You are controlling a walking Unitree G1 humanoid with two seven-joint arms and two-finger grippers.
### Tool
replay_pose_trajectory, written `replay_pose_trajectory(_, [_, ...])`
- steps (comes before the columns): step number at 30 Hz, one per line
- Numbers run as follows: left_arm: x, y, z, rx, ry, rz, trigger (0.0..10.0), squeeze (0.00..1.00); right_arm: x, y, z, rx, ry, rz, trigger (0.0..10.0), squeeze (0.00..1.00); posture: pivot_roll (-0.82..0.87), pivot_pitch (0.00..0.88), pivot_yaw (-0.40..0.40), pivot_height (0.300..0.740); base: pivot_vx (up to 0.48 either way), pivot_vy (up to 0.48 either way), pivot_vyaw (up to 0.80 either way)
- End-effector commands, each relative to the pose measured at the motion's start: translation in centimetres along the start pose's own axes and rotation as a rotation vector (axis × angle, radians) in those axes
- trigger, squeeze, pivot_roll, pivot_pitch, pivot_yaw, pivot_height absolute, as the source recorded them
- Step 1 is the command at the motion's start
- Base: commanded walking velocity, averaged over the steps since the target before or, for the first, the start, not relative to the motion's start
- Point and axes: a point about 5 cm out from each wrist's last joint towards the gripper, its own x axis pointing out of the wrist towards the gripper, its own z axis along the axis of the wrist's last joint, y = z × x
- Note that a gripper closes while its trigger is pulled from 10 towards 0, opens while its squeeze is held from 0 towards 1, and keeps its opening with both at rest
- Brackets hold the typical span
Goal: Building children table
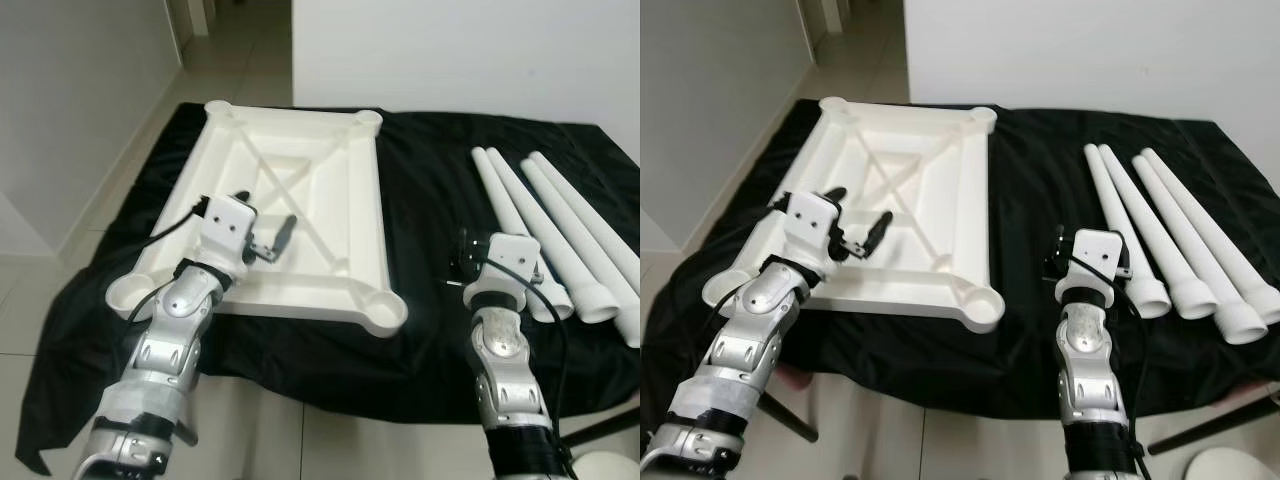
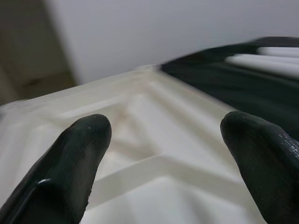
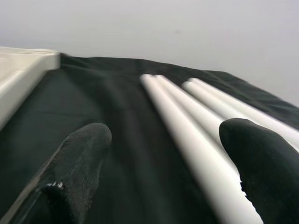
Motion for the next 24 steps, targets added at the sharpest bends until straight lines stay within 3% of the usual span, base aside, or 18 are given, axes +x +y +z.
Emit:
replay_pose_trajectory(1, [-0.15, 0.34, -0.25, 0.010, 0.012, 0.021, 10.0, 0.00, -0.10, 0.05, -0.03, -0.007, -0.003, 0.007, 10.0, 0.00, 0.02, 0.038, 0.010, 0.740, 0.000, 0.000, 0.00])
replay_pose_trajectory(17, [-0.15, 0.37, -0.46, -0.022, 0.026, 0.028, 10.0, 0.00, -0.19, -0.02, -0.05, 0.002, 0.001, 0.005, 10.0, 0.00, 0.01, 0.036, 0.015, 0.740, 0.000, 0.000, 0.00])
replay_pose_trajectory(20, [-0.30, 0.17, -0.75, -0.042, 0.053, 0.028, 10.0, 0.00, -0.42, -0.28, -0.28, 0.049, 0.018, 0.006, 10.0, 0.03, 0.01, 0.037, 0.014, 0.740, 0.000, 0.000, 0.00])
replay_pose_trajectory(21, [-0.33, 0.01, -0.82, -0.044, 0.061, 0.020, 10.0, 0.00, -0.48, -0.29, -0.28, 0.067, 0.019, 0.007, 10.0, 0.47, 0.01, 0.039, 0.015, 0.740, 0.000, 0.000, 0.00])
replay_pose_trajectory(22, [-0.33, 0.01, -0.82, -0.044, 0.061, 0.020, 10.0, 0.00, -0.48, -0.29, -0.28, 0.067, 0.019, 0.007, 10.0, 0.47, 0.01, 0.039, 0.015, 0.740, 0.000, 0.000, 0.00])
replay_pose_trajectory(23, [-0.30, -0.14, -0.91, -0.059, 0.070, 0.014, 10.0, 0.00, -0.51, -0.31, -0.24, 0.083, 0.019, 0.008, 10.0, 1.00, 0.01, 0.042, 0.014, 0.740, 0.000, 0.000, 0.00])
replay_pose_trajectory(24, [-0.27, -0.23, -0.96, -0.071, 0.076, 0.010, 10.0, 0.00, -0.52, -0.33, -0.21, 0.092, 0.019, 0.008, 10.0, 1.00, 0.01, 0.042, 0.014, 0.740, 0.000, 0.000, 0.00])
